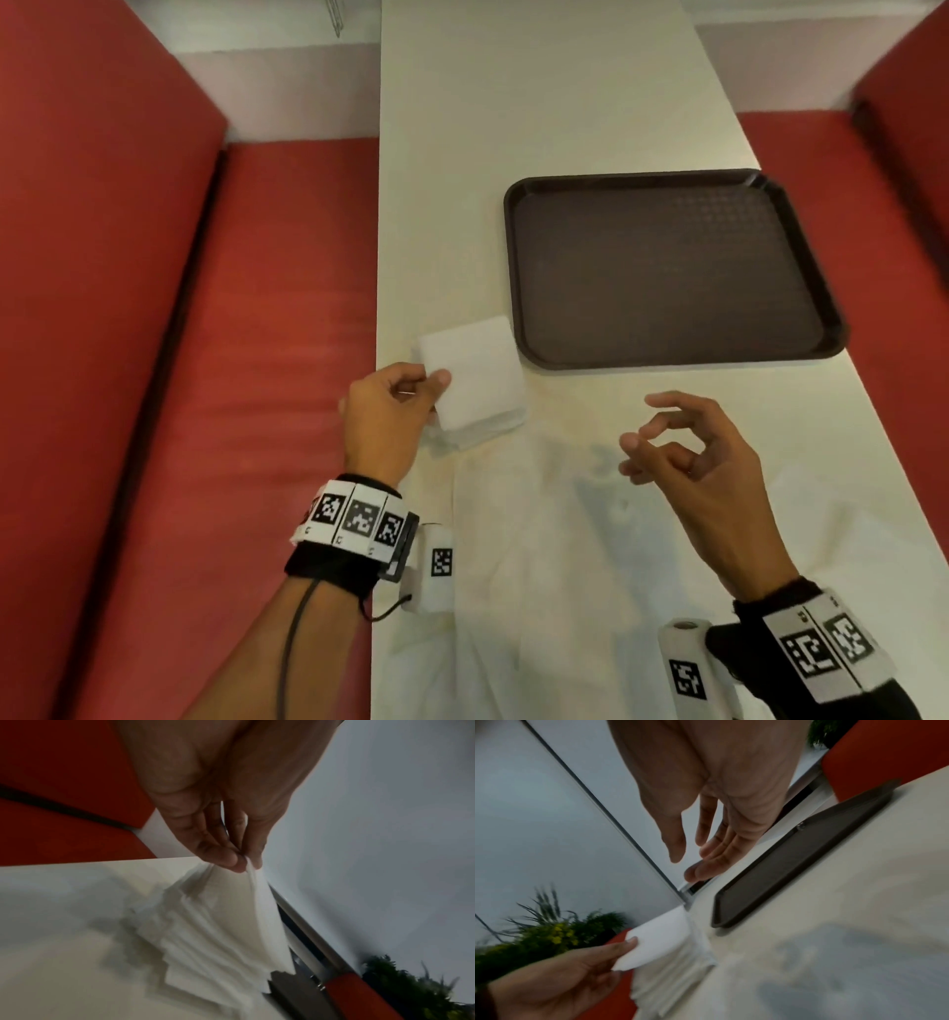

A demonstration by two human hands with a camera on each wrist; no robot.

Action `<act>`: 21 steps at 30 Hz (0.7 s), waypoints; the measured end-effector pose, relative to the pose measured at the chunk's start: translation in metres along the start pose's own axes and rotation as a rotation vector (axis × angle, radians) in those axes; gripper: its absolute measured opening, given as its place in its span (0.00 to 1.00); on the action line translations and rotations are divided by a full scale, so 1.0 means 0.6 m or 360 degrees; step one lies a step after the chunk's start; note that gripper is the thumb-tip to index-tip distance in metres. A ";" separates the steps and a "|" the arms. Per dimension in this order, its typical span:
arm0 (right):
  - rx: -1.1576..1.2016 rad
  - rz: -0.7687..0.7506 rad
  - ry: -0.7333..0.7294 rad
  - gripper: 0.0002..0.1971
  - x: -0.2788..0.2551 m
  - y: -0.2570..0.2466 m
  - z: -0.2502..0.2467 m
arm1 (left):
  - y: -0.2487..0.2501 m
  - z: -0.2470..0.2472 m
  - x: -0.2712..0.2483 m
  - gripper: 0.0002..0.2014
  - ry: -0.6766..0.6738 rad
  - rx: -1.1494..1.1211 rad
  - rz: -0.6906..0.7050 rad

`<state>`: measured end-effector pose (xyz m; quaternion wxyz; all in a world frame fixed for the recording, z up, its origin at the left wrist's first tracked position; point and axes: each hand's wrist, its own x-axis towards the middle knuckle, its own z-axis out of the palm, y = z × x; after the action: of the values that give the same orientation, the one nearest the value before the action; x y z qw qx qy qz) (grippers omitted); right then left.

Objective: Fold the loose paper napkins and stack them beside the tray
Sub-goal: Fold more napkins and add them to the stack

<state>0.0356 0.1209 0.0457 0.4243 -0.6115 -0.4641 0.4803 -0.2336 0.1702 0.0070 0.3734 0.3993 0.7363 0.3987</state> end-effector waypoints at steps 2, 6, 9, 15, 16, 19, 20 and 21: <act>-0.0055 0.0064 0.0006 0.19 -0.007 0.020 -0.023 | -0.006 0.002 0.000 0.09 0.0103 0.0055 0.0002; -0.0131 0.0140 0.0078 0.19 -0.024 0.054 -0.067 | -0.001 0.008 -0.013 0.15 0.0275 0.0202 0.0115; -0.0175 0.0172 0.0138 0.17 -0.043 0.067 -0.096 | 0.001 0.014 -0.020 0.16 0.0326 0.0330 0.0132; -0.0826 0.0164 0.0267 0.13 -0.098 0.101 -0.183 | 0.020 0.030 -0.090 0.12 0.0372 0.0339 0.0338; -0.0952 0.0205 0.0251 0.13 -0.110 0.112 -0.201 | 0.022 0.042 -0.116 0.10 0.0259 0.0358 0.0364; -0.1096 0.0393 0.0082 0.13 -0.154 0.149 -0.245 | 0.015 0.098 -0.213 0.04 -0.0425 0.0587 0.0441; -0.1147 0.0405 -0.0013 0.14 -0.170 0.161 -0.253 | 0.007 0.122 -0.245 0.04 -0.0673 0.0686 0.0515; -0.1235 0.0390 -0.0102 0.16 -0.186 0.172 -0.259 | -0.002 0.146 -0.278 0.03 -0.0878 0.0795 0.0596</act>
<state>0.1924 -0.0209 -0.0048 0.0870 -0.7616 -0.5477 0.3352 -0.0908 0.0476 0.0088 0.3694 0.6965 0.5974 0.1468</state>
